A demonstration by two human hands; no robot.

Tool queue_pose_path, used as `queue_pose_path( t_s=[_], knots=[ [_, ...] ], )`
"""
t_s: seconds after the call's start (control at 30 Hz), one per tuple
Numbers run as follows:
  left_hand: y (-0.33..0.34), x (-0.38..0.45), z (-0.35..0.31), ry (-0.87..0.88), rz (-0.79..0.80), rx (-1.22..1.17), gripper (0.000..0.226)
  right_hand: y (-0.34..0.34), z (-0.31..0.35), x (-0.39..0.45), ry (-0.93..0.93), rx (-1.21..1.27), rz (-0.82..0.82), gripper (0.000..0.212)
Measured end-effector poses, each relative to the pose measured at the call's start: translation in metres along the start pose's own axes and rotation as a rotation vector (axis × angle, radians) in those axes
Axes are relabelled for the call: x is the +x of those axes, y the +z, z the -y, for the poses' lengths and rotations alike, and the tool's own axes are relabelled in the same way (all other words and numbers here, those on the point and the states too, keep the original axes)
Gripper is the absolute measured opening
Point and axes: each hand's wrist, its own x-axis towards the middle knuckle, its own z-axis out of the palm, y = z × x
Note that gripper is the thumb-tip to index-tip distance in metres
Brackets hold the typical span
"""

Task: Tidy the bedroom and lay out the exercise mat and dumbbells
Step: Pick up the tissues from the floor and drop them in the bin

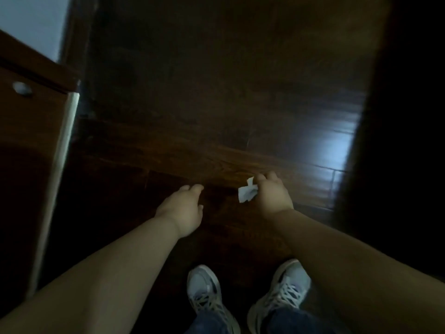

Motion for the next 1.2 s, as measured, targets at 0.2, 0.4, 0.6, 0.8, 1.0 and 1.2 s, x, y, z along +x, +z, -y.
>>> queue_pose_path(
  t_s=[0.2,0.4,0.6,0.8,1.0,1.2],
  knots=[
    [-0.159,-0.116,-0.095,0.1,-0.078,0.013,0.054,-0.205,0.027,-0.107,0.033,0.014,-0.101,0.044],
    [-0.356,-0.185,-0.2,0.22,-0.268,-0.007,0.056,-0.435,0.067,-0.176,0.041,-0.016,-0.323,0.037],
    [-0.495,-0.156,-0.27,0.385,-0.328,0.041,0.055,-0.591,0.105,-0.148,0.09,0.065,-0.433,0.026],
    [-0.623,-0.077,-0.308,0.371,-0.296,0.088,0.055,-0.699,0.128,-0.065,0.158,0.157,-0.532,0.023],
    [-0.719,0.005,-0.349,0.333,-0.258,0.2,0.056,-0.772,0.123,0.025,0.17,0.221,-0.519,0.027],
    [-0.786,0.111,-0.424,0.311,-0.237,0.211,0.056,-0.85,0.089,0.155,0.165,0.287,-0.53,0.026]
  ],
)
